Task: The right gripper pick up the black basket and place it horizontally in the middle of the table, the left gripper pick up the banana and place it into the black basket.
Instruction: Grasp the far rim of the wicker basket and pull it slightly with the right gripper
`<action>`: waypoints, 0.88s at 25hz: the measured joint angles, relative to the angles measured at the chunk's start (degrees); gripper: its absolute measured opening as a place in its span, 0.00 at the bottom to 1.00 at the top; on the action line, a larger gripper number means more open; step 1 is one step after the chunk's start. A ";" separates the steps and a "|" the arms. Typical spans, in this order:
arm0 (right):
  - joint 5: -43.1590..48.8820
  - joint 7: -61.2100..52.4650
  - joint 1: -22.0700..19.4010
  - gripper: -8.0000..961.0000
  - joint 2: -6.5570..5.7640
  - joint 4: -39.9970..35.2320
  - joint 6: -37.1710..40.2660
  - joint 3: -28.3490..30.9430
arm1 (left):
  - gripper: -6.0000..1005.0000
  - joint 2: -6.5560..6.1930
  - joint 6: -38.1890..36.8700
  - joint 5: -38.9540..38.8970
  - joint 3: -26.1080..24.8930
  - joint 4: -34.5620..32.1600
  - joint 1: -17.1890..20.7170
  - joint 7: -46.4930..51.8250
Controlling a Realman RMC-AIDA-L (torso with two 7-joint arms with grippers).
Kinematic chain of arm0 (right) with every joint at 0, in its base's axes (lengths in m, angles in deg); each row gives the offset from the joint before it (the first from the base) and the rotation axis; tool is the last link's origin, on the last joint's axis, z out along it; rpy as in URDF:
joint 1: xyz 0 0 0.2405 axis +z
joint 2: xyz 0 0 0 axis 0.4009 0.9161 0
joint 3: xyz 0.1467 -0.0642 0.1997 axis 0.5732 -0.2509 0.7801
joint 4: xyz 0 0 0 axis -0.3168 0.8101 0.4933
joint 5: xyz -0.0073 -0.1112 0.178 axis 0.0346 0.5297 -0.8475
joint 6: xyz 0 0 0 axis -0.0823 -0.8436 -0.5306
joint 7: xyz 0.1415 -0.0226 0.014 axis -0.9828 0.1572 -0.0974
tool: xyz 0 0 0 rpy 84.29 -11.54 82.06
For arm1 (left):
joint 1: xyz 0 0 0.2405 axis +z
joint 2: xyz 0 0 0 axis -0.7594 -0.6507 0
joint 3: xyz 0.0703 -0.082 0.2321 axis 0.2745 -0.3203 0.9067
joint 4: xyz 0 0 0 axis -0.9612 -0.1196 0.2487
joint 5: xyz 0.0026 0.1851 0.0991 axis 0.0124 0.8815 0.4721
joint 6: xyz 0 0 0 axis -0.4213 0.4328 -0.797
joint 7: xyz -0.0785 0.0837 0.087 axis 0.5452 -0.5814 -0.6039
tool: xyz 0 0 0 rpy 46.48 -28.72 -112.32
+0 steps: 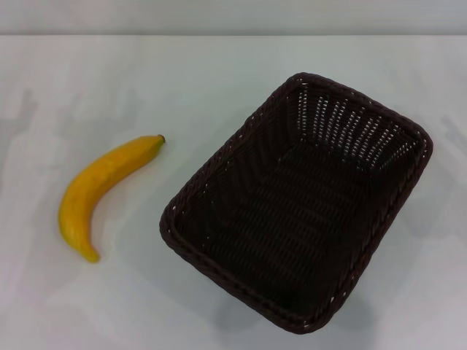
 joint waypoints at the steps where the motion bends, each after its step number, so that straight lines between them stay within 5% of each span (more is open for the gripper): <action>1: 0.01 0.00 0.01 0.86 0.01 0.00 0.00 0.00 | 0.88 0.00 -0.04 0.00 0.00 0.00 0.01 -0.03; 22: 0.09 -0.25 0.74 0.86 -0.09 -0.08 0.62 -0.41 | 0.87 0.00 -0.28 -0.03 0.00 0.43 -0.23 -0.35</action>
